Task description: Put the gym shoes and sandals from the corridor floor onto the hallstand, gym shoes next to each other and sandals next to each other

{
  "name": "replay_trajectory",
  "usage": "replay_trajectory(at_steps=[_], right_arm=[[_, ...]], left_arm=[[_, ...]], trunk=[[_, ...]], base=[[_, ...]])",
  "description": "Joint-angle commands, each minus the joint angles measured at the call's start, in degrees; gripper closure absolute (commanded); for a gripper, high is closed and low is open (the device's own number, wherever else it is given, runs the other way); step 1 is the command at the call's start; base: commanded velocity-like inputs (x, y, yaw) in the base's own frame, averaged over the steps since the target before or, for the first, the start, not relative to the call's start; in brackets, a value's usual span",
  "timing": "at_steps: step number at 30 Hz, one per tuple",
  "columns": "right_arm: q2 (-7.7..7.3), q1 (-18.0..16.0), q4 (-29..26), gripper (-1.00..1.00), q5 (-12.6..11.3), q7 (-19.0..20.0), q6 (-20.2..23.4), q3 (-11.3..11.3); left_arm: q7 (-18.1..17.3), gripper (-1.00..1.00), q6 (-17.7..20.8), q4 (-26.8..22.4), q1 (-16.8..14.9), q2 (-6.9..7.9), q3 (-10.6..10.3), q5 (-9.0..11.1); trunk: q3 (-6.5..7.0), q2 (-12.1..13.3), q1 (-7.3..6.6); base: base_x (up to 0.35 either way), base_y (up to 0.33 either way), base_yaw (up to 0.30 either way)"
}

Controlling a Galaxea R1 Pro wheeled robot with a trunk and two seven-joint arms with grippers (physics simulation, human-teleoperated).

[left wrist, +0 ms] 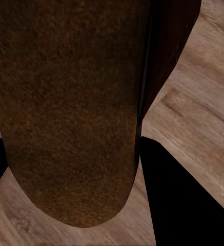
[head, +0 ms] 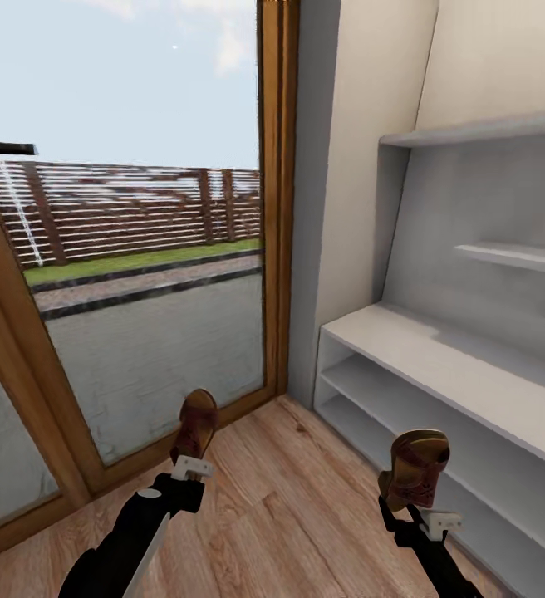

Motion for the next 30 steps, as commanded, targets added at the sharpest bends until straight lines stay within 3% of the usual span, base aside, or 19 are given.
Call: replay_trajectory(at_steps=[1,11,30], right_arm=[[0.00,0.00,-0.01,1.00,-0.02,-0.01,0.01,-0.01],[0.00,0.00,0.00,1.00,-0.02,-0.01,0.01,-0.03],[0.00,0.00,-0.01,1.00,-0.02,-0.01,0.01,-0.03]], left_arm=[[-0.09,1.00,0.00,0.00,0.02,0.00,-0.24,-0.22],[-0.09,1.00,0.00,0.00,0.82,0.00,-4.91,-0.24],[-0.09,1.00,0.00,0.00,0.92,0.00,-5.49,-0.25]], trunk=[[0.04,0.00,0.00],[0.44,0.00,0.00],[1.17,0.00,0.00]], base=[[0.000,0.311,-0.267],[-0.115,0.288,-0.266],[-0.164,0.203,-0.256]])
